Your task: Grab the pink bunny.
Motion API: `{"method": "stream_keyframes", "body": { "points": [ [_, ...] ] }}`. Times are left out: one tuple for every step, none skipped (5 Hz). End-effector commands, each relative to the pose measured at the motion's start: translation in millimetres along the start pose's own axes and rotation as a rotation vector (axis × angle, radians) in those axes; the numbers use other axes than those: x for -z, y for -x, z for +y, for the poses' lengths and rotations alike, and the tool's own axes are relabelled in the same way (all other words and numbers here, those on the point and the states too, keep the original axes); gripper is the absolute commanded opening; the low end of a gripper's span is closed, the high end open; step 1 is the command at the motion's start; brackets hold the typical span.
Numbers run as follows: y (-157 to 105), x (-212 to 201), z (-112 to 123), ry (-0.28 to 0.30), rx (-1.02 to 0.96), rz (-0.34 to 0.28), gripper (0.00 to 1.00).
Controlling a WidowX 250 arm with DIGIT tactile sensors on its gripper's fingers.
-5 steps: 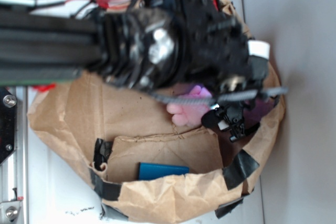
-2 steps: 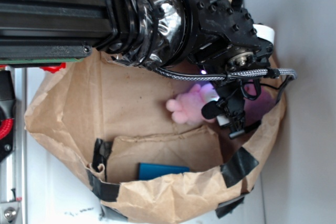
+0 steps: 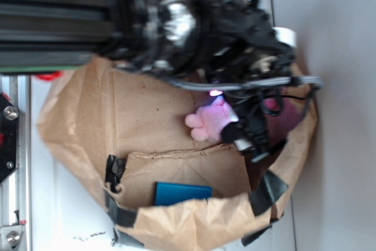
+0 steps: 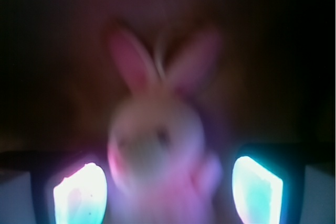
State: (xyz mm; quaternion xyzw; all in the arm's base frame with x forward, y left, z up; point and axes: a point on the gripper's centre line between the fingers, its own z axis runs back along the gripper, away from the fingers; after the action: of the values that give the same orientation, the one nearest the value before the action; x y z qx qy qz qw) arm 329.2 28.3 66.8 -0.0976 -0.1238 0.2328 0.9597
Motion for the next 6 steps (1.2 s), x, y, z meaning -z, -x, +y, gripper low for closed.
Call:
{"method": "stream_keyframes", "body": {
  "points": [
    [18,-45,-31,0.094,0.064,-0.059,1.0],
    [18,-38,-30,0.055,0.058,-0.055,1.0],
    [19,-29,-24,0.018,0.074,-0.062,1.0],
    [20,-24,-26,0.016,0.086,-0.058,1.0],
    [12,-17,-21,0.001,0.087,-0.071,1.0],
    [12,-11,-20,0.027,0.101,-0.07,1.0]
  ]
}}
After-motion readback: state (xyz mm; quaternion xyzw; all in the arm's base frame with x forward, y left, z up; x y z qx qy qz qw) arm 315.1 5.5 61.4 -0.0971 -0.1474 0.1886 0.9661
